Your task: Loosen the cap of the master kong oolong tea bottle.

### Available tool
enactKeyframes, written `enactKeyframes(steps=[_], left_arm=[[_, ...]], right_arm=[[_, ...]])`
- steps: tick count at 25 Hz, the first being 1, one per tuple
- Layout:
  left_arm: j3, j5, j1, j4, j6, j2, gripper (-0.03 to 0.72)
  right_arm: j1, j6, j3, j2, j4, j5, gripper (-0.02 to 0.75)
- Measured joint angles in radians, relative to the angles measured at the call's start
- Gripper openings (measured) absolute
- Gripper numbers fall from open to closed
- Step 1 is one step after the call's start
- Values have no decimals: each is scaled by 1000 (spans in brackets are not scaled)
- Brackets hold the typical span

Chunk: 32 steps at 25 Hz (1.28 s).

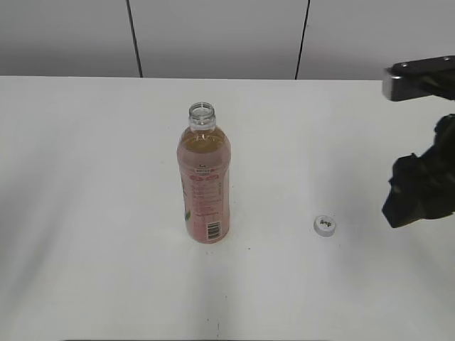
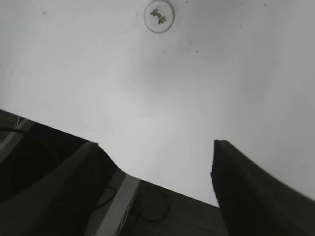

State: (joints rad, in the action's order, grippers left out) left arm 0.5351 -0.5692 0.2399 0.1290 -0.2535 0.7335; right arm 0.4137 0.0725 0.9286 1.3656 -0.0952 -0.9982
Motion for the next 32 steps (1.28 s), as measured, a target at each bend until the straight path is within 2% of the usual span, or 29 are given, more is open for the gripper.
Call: enactKeyframes(steps=[5,10,19,26,32], left_arm=[[56,-221,0,-26,51,-171,493],[48,-432,0,-47,110,-310,489],[33,-458,0,-75,156,-607,442],[28,-459,0,-129,254,-739,411],[28,-459,0,-137,262,-739,407]], right_arm=[[0,-2,-57,-185,19,-79,536],[0,-8,-170,-370,31,-116,536],[0,-9,-403,-804,87,-121,531],[0,-2,-413,-1129,109,-107,530],[0,16,-414,-1353,120,-107,530]])
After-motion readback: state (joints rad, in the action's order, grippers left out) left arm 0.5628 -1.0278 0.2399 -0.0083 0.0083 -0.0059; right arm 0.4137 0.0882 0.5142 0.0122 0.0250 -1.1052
